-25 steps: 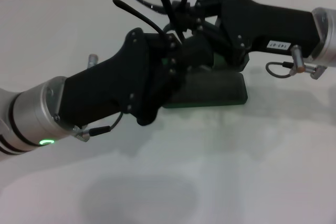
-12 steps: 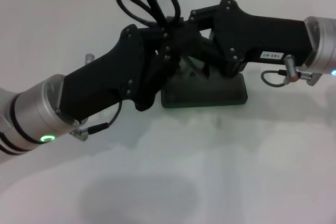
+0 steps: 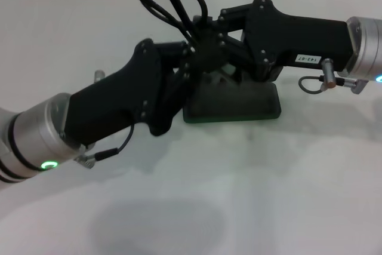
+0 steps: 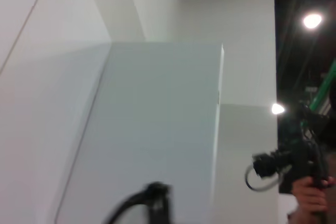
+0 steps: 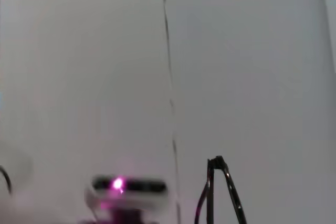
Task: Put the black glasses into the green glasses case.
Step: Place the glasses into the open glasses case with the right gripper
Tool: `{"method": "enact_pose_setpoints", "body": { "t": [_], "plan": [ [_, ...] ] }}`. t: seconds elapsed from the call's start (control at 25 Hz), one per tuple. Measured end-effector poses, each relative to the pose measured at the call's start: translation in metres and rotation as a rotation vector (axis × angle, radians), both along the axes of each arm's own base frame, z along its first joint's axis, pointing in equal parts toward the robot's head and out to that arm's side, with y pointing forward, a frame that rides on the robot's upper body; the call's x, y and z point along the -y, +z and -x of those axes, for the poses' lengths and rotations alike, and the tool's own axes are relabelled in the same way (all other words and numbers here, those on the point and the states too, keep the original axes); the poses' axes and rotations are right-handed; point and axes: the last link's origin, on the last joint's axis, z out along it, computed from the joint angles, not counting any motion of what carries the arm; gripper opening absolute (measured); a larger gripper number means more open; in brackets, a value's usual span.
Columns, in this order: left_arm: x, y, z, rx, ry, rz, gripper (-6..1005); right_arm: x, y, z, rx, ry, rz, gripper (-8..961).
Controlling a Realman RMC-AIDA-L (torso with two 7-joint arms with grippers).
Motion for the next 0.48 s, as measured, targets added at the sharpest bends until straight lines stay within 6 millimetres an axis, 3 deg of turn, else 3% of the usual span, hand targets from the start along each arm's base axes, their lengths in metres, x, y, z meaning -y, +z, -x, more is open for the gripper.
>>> {"method": "enact_pose_setpoints", "body": {
  "t": [0.12, 0.28, 0.48],
  "plan": [
    [0.005, 0.005, 0.012, -0.058, -0.019, 0.021, 33, -0.007, -0.007, -0.006, 0.119, -0.004, -0.041, 117],
    [0.015, 0.015, 0.032, -0.121, -0.012, 0.047, 33, -0.016, -0.028, -0.017, 0.45, 0.032, -0.116, 118],
    [0.022, 0.024, 0.048, -0.112, 0.061, 0.017, 33, -0.018, -0.037, -0.009, 0.71, 0.105, -0.241, 120]
  ]
}}
